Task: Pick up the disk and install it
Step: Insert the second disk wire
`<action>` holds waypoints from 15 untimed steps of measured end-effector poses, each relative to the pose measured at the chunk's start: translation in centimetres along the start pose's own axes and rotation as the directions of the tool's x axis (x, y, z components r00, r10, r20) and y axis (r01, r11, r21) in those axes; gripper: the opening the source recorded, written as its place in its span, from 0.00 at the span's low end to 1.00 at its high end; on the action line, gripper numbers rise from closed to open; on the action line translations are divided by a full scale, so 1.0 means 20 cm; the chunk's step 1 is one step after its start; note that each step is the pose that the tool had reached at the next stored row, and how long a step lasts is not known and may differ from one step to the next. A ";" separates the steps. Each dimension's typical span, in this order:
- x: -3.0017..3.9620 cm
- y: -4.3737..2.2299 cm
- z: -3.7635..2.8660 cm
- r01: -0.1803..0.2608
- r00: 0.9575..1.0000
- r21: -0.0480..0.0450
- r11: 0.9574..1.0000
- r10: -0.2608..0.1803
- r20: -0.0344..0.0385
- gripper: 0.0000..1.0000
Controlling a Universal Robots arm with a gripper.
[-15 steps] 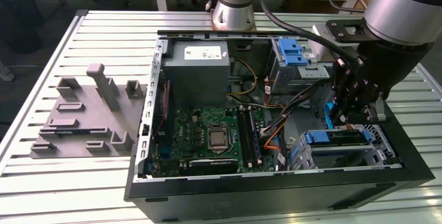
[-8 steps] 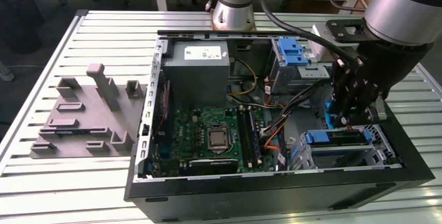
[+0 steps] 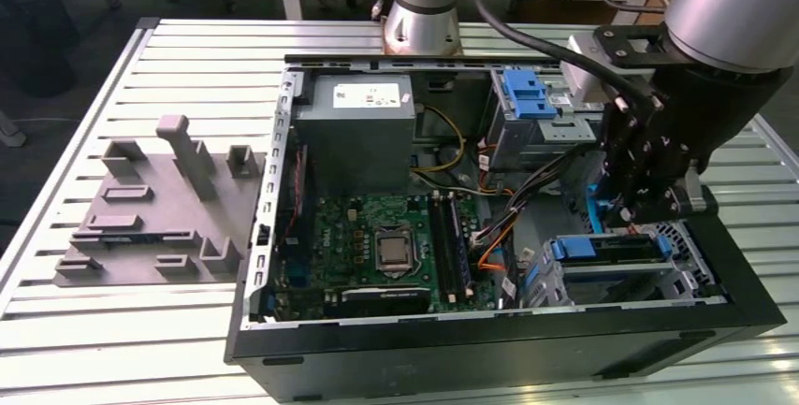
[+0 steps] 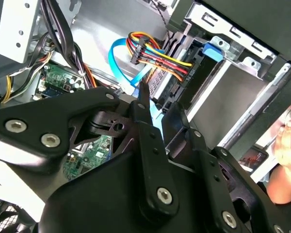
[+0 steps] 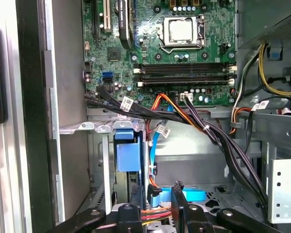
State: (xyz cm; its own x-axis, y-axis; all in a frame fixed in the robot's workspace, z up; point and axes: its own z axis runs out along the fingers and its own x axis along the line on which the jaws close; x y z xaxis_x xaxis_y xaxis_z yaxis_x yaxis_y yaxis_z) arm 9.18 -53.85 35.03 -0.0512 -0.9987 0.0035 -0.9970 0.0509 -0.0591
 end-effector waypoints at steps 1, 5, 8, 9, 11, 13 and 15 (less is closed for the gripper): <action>0.000 0.000 -0.006 0.000 1.000 0.000 1.000 0.000 0.000 0.38; 0.001 0.025 -0.012 0.000 1.000 0.001 1.000 0.000 0.000 0.38; 0.002 0.039 -0.020 0.000 1.000 0.002 1.000 0.000 0.000 0.38; 0.002 0.039 -0.025 0.000 1.000 0.002 1.000 0.000 0.000 0.38; 0.002 0.038 -0.039 0.000 1.000 0.002 1.000 0.000 0.000 0.38; 0.002 0.037 -0.058 0.000 1.000 0.002 1.000 0.000 0.000 0.38; 0.002 0.037 -0.074 0.000 1.000 0.002 1.000 0.000 0.000 0.38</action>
State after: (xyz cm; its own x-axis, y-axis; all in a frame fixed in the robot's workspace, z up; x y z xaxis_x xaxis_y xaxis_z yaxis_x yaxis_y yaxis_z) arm 8.36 -53.84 36.47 -0.0512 -0.9987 0.0037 -0.9968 0.0508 -0.0614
